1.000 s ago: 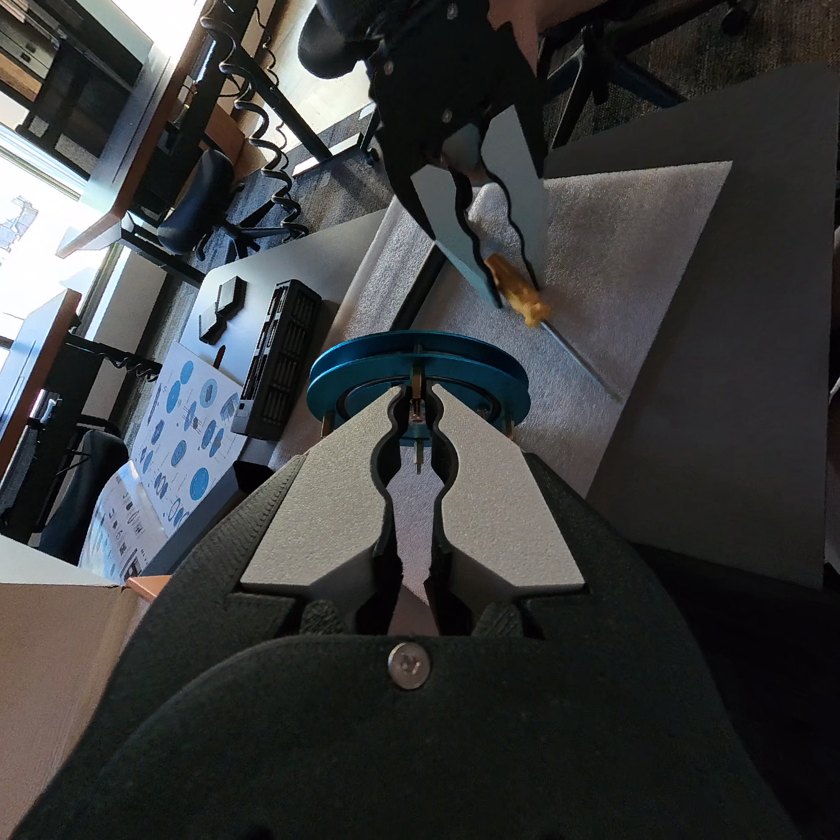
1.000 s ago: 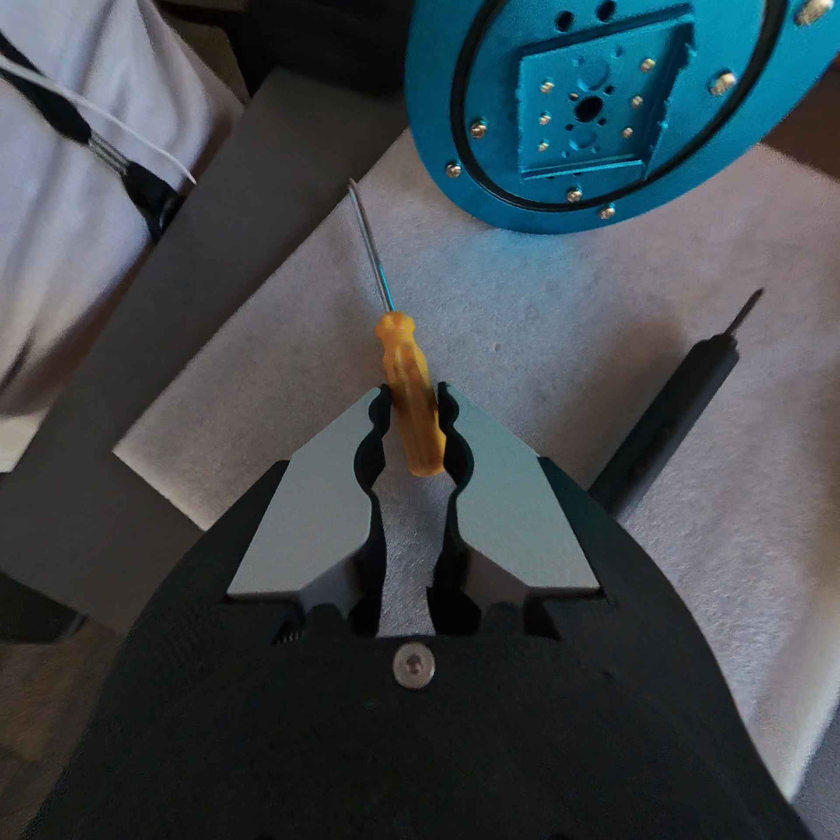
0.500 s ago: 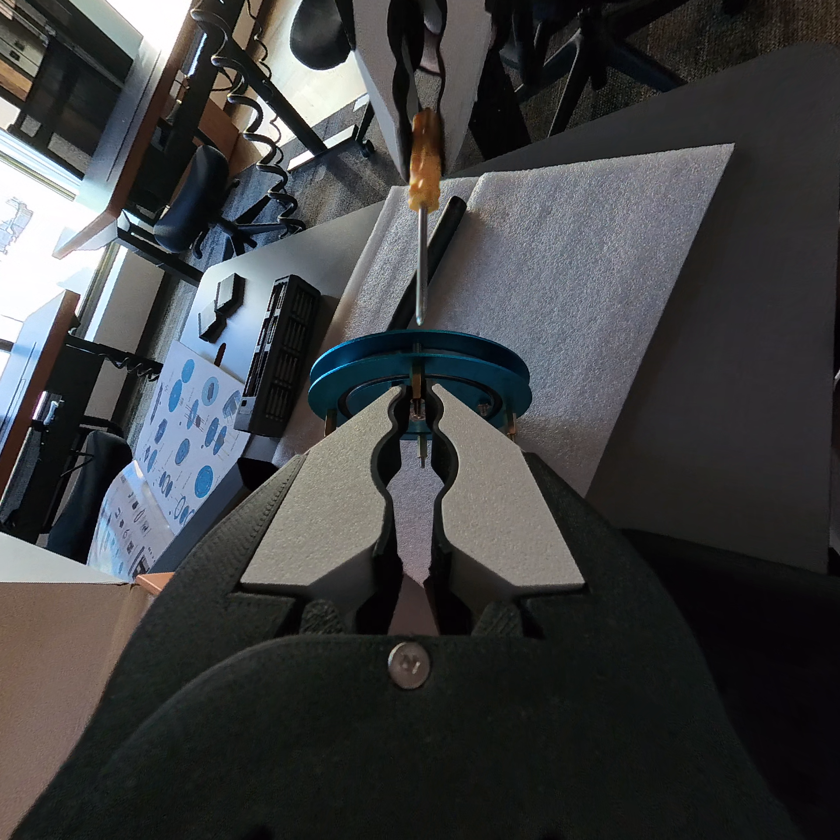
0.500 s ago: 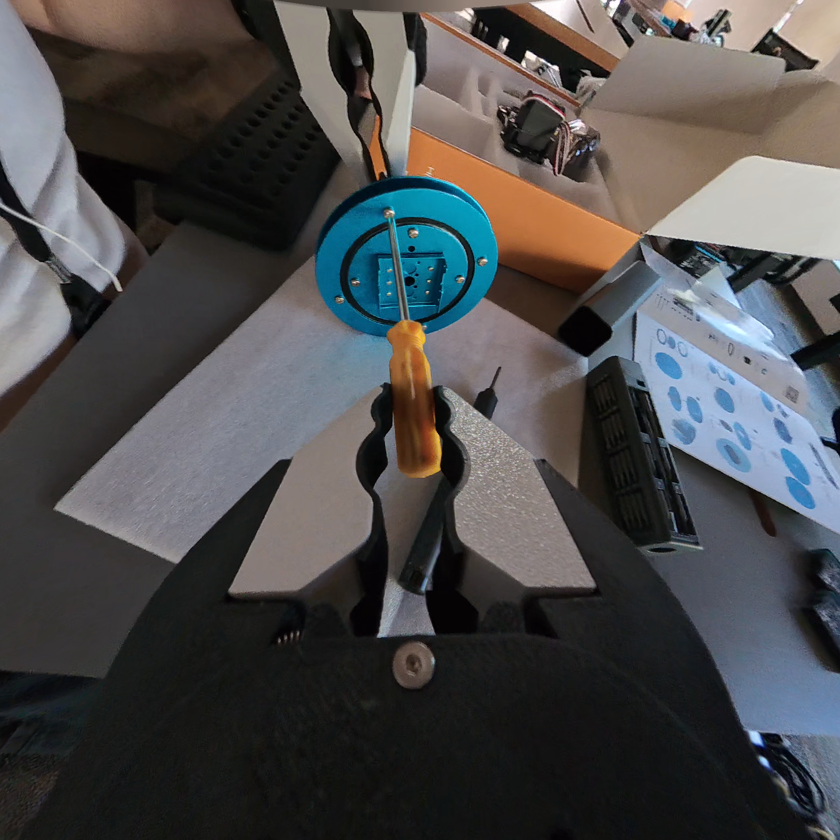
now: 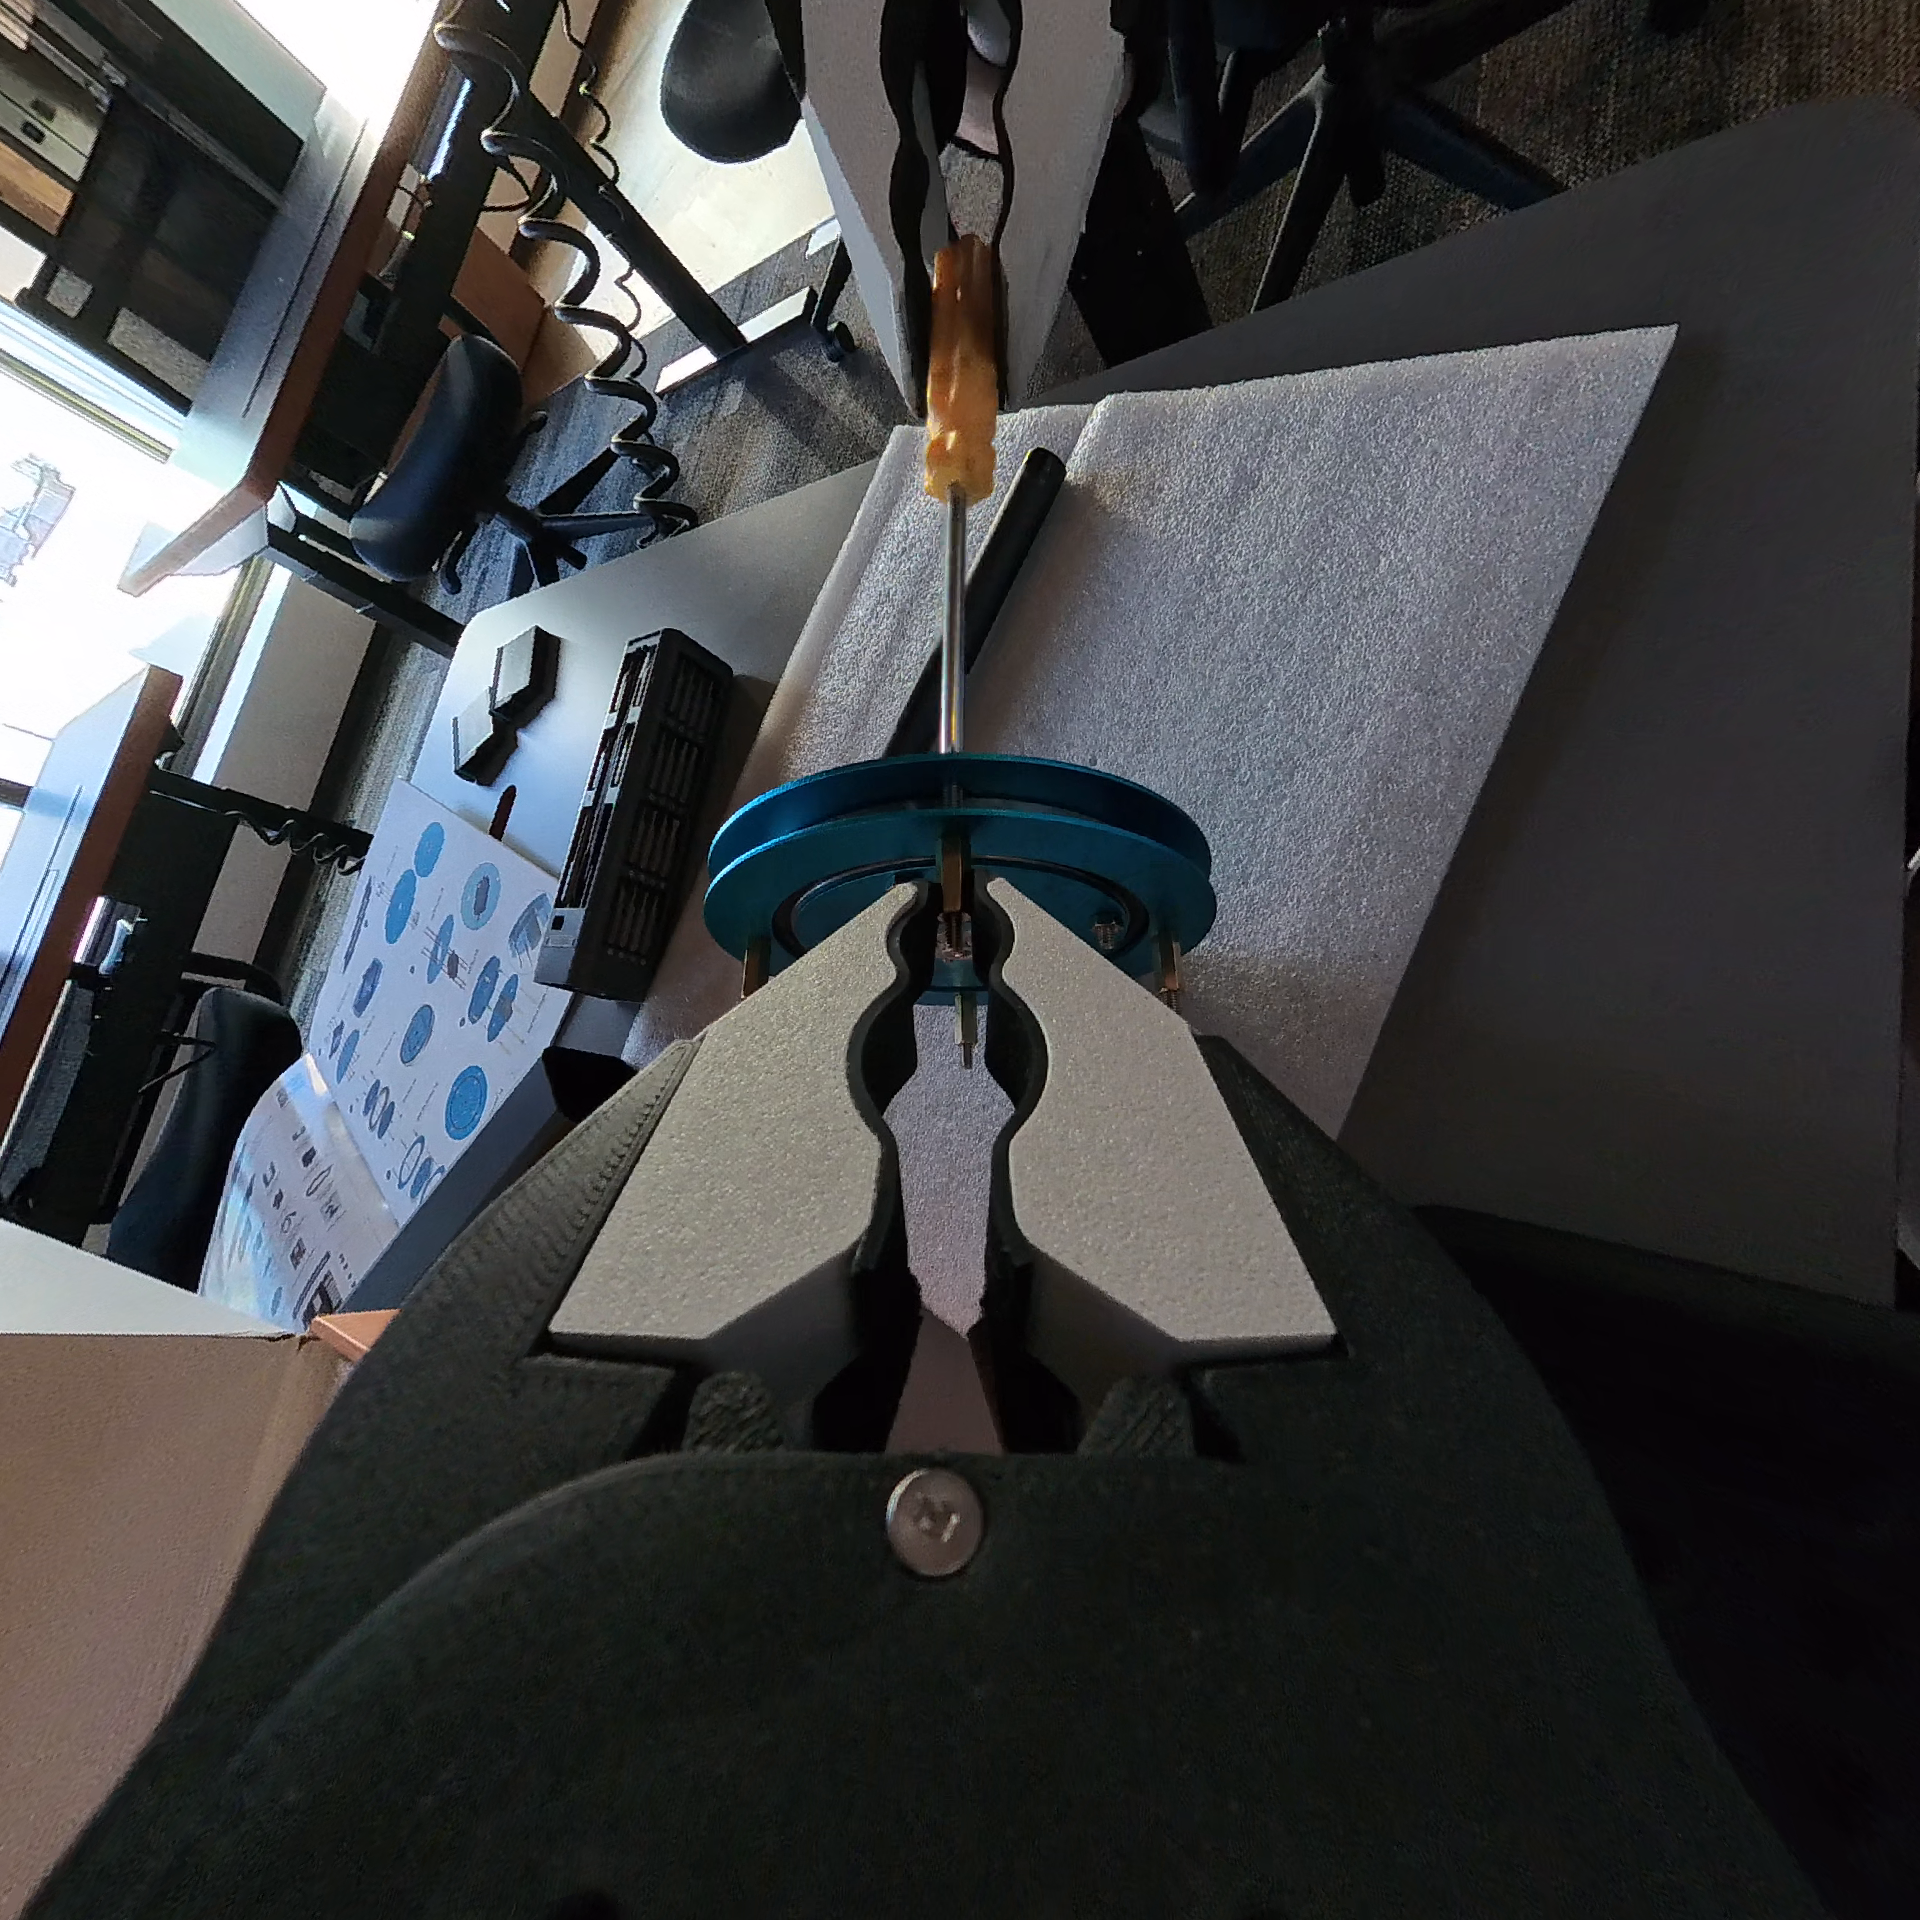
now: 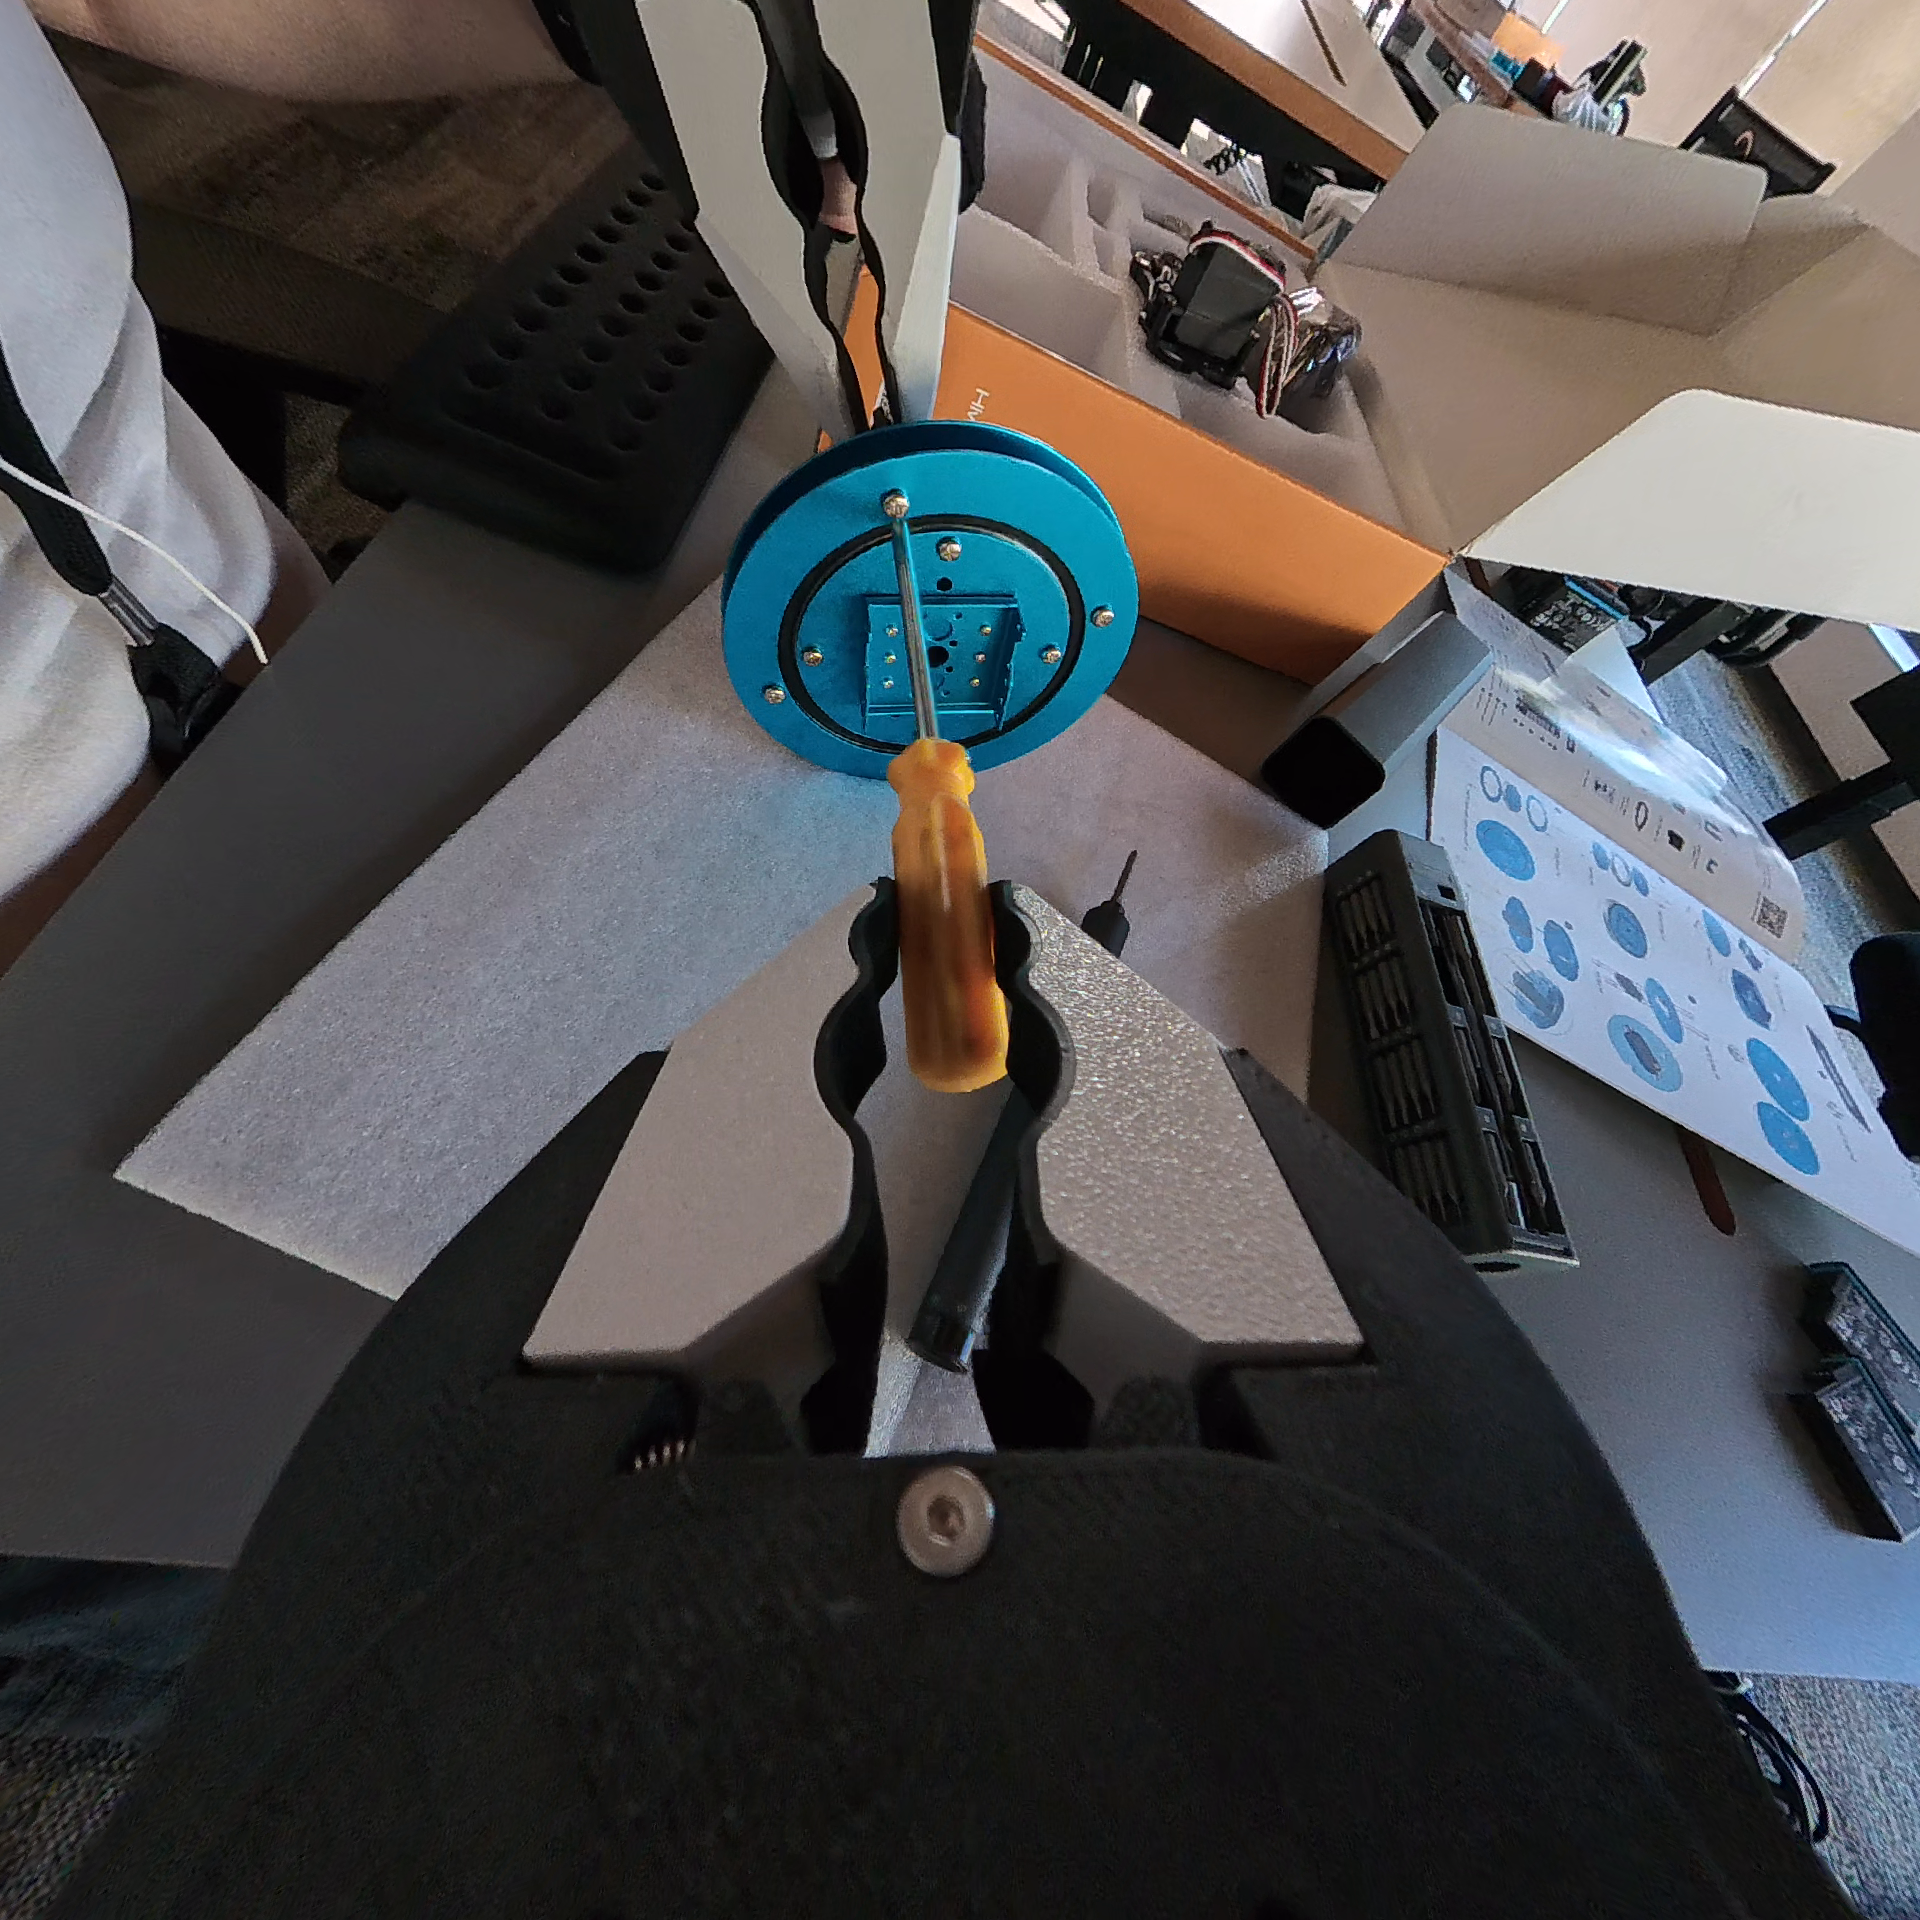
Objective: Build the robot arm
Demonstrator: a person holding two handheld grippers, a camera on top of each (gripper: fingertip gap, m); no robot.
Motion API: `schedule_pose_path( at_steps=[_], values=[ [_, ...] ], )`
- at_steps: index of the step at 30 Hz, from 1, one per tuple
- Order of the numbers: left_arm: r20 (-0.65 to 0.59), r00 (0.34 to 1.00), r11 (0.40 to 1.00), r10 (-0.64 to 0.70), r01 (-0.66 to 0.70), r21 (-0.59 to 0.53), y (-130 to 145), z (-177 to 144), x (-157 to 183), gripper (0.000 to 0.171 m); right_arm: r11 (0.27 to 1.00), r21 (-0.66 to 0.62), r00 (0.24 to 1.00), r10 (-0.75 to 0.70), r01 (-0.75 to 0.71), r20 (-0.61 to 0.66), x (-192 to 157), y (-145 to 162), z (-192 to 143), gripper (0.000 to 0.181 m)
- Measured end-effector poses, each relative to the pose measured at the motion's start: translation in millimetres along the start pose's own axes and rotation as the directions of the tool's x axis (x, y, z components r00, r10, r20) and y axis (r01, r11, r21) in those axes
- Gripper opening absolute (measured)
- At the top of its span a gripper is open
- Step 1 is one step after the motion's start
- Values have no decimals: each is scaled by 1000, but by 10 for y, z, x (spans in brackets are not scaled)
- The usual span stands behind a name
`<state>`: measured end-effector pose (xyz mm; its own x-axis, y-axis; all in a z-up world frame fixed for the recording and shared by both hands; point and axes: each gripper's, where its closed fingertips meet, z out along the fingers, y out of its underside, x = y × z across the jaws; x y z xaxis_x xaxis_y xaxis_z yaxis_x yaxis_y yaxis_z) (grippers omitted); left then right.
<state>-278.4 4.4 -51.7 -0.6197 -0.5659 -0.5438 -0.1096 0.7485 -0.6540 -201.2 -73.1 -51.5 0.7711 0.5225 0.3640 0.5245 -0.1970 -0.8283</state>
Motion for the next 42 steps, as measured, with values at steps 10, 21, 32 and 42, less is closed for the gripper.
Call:
schedule_pose_path(
  at_steps=[10,21,32,42],
  values=[
    [3,1000,1000,-5,5,2,0,3,-6,4,1000,17,1000,4,-3,-4,-7,-42,-12,16],
    [4,1000,1000,-5,5,-5,14,-3,-17,4,907,-73,884,-421,416,-204,30,-232,-55,16],
    [0,1000,1000,-4,4,-2,47,-23,-31,4,630,-198,564,-768,751,-303,12,-351,-35,16],
    [18,1000,1000,21,-21,-9,44,-22,-23,4,993,-37,992,-114,112,-52,29,-232,7,15]
  ],
)
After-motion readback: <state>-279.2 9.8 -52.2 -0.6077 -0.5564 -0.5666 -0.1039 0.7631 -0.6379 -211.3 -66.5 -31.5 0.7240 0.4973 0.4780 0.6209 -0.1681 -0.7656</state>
